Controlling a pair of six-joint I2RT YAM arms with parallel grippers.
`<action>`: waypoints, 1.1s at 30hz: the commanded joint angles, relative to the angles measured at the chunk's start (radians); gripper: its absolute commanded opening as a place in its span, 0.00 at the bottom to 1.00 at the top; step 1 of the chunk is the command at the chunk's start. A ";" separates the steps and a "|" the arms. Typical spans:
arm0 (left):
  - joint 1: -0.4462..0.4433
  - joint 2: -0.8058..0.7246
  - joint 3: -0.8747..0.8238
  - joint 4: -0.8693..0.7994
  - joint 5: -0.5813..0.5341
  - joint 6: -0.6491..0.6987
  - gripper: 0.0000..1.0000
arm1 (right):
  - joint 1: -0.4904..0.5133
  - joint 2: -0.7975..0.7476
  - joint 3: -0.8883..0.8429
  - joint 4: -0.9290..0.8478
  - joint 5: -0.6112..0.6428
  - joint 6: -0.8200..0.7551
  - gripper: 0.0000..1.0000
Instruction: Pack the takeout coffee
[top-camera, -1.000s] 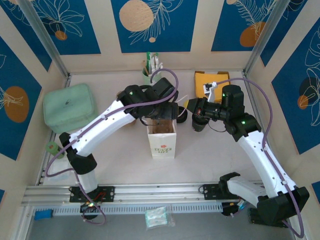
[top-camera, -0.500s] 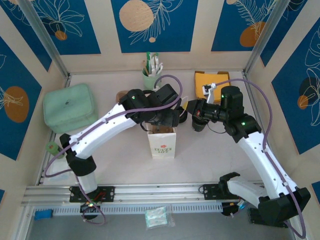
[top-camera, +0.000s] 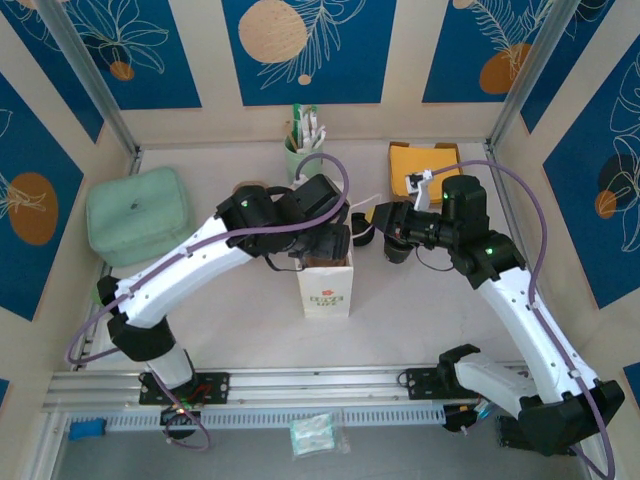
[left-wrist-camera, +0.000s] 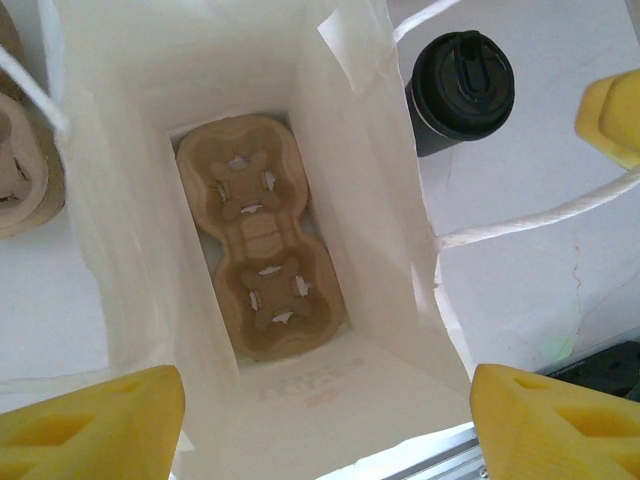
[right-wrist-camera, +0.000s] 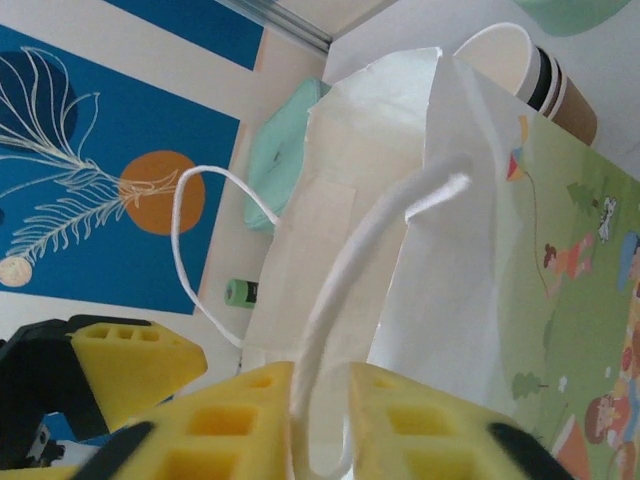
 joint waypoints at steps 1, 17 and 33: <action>-0.013 -0.034 -0.009 -0.023 -0.019 0.002 0.75 | 0.006 -0.024 0.040 -0.038 0.012 -0.017 0.34; -0.017 -0.119 -0.070 0.060 -0.026 0.054 0.77 | 0.010 -0.086 0.129 -0.204 0.071 -0.061 0.76; 0.057 -0.315 -0.225 0.252 -0.085 0.155 0.87 | -0.069 -0.123 0.161 -0.415 0.123 -0.111 0.77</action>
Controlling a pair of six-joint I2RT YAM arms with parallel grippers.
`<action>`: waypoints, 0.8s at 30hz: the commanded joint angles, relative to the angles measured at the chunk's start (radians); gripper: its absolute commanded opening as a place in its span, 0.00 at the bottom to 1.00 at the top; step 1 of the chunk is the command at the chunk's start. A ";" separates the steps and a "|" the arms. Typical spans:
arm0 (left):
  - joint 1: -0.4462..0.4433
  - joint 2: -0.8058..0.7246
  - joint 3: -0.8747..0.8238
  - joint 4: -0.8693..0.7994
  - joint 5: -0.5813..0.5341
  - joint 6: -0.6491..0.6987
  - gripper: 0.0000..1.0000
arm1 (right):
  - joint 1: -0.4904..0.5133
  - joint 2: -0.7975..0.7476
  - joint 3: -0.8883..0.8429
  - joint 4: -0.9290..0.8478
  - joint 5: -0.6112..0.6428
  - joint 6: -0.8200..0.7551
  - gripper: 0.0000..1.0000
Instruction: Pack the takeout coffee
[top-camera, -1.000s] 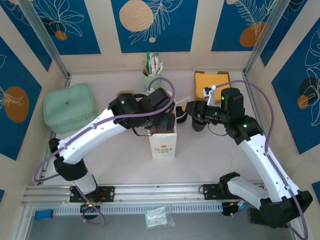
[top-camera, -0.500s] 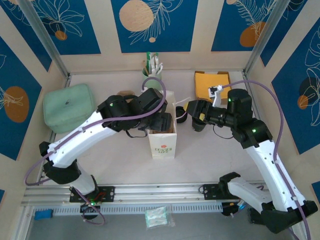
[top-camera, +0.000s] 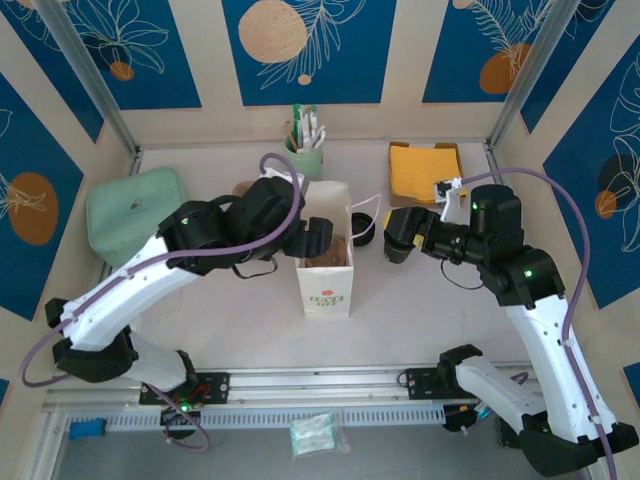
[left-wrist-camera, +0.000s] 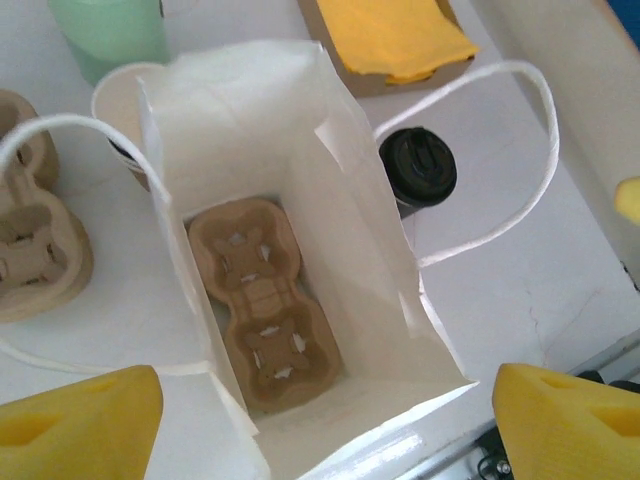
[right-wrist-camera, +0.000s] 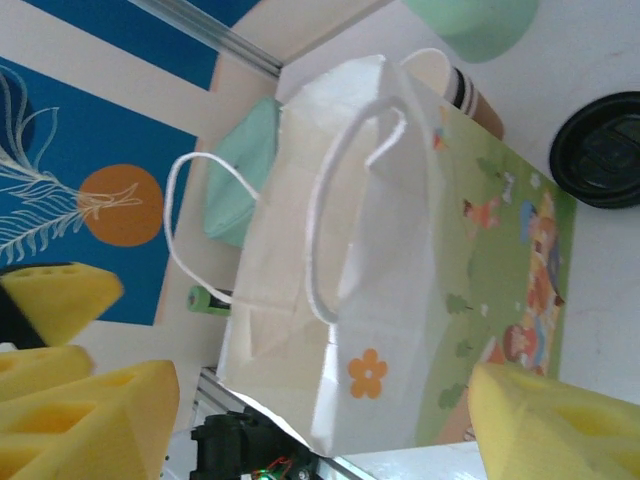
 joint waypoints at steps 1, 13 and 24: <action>0.046 -0.068 -0.039 0.067 -0.022 0.049 0.88 | -0.019 -0.005 0.006 -0.075 0.019 -0.033 0.76; 0.323 -0.192 -0.204 0.194 0.201 0.109 0.95 | -0.099 0.120 0.041 -0.240 0.135 -0.167 0.76; 0.462 -0.174 -0.244 0.263 0.353 0.135 0.99 | -0.170 0.410 0.186 -0.381 0.221 -0.364 0.77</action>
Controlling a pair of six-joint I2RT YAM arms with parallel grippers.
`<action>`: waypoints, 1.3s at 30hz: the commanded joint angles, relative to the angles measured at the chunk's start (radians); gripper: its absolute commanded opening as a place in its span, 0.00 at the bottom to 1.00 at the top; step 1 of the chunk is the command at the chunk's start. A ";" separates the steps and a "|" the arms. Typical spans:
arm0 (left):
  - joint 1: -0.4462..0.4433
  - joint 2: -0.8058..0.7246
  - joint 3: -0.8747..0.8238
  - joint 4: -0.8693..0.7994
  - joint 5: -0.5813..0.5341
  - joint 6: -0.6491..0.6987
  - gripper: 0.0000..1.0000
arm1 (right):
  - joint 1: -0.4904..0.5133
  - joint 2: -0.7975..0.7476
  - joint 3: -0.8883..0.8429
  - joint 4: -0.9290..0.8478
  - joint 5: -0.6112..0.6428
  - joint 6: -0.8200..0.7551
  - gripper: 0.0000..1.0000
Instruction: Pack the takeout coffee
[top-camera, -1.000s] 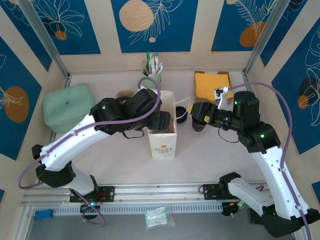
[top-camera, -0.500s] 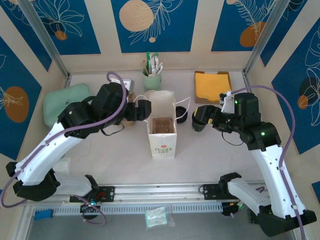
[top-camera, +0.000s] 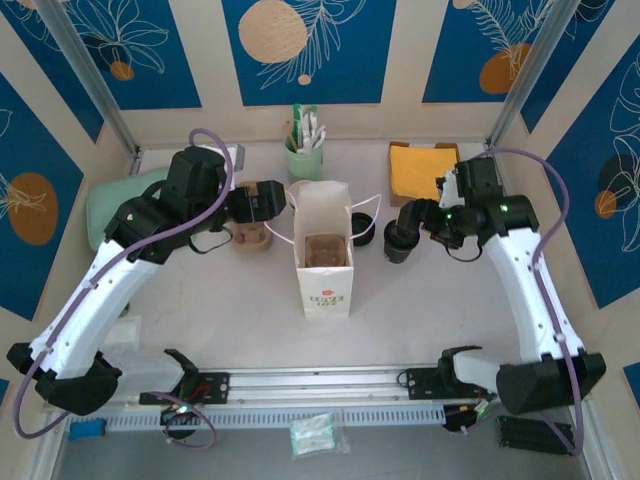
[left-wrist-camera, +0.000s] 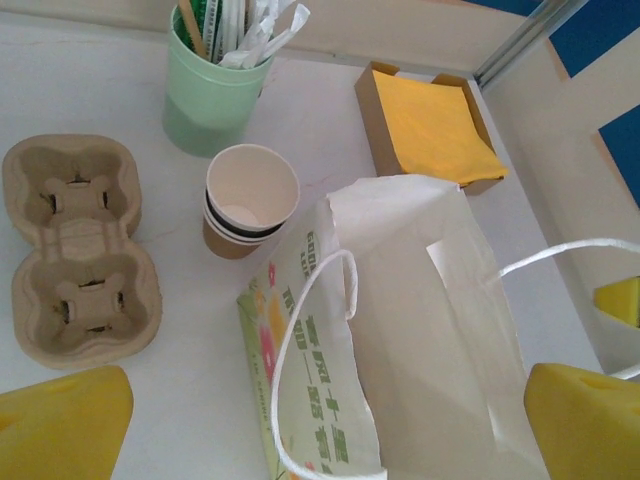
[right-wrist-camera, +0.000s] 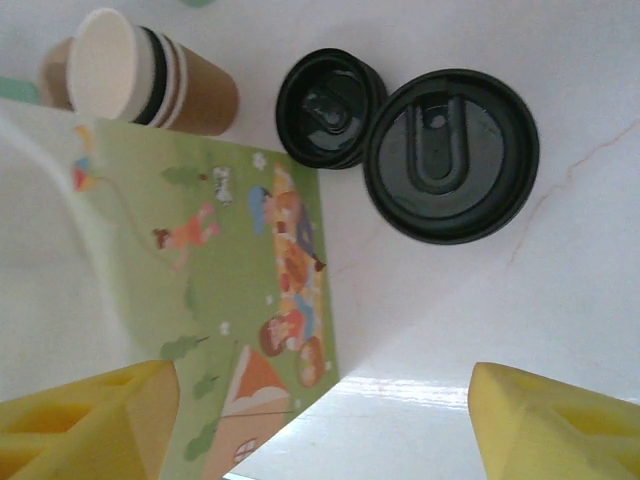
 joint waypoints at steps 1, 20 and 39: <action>0.031 0.005 -0.021 0.052 0.079 0.021 0.99 | -0.005 0.076 0.053 -0.093 0.045 -0.100 0.77; 0.198 -0.023 -0.135 0.153 0.209 0.011 0.99 | 0.059 0.424 0.234 -0.154 0.193 -0.147 0.88; 0.267 -0.059 -0.215 0.188 0.274 -0.005 0.99 | 0.118 0.627 0.369 -0.262 0.290 -0.199 0.82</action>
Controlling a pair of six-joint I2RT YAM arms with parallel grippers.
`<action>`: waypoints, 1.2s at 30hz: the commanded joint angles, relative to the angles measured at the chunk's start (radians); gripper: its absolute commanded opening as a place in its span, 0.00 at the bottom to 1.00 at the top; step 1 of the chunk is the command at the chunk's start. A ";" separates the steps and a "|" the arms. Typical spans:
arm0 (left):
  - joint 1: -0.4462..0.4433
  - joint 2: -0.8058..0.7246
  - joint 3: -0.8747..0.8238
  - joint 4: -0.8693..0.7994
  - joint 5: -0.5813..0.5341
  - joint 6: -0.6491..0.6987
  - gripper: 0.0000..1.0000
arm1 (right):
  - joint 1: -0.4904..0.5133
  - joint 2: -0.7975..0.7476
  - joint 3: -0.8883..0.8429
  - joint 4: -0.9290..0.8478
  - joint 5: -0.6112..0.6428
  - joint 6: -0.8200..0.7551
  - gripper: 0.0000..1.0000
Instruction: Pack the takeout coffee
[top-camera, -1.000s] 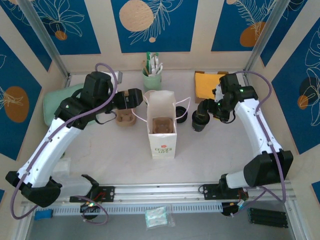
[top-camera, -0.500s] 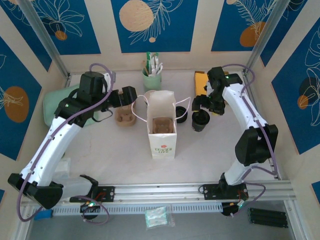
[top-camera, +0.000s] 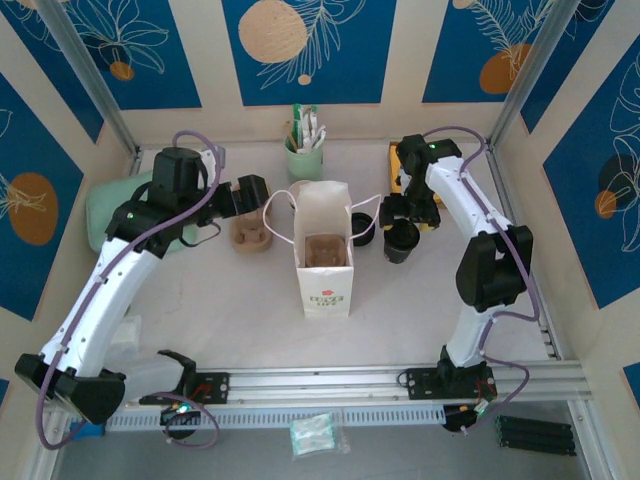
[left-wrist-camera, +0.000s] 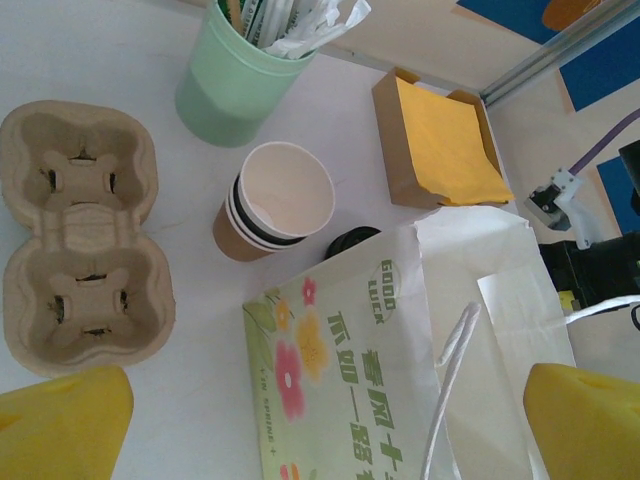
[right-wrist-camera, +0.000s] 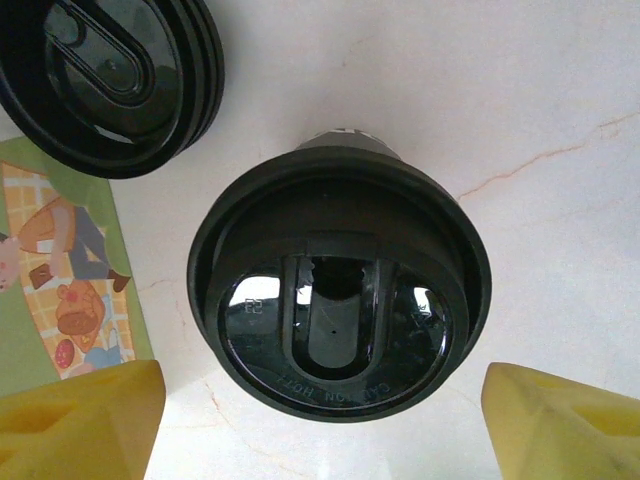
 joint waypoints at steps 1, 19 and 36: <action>0.018 -0.021 -0.010 0.024 0.030 -0.010 1.00 | 0.009 0.019 0.020 -0.038 0.015 -0.017 0.81; 0.028 -0.037 -0.028 0.032 0.039 -0.018 0.99 | 0.024 0.055 -0.024 -0.012 0.026 -0.022 0.78; 0.035 -0.044 -0.037 0.038 0.051 -0.021 0.99 | 0.059 0.057 0.005 -0.020 0.040 -0.006 0.77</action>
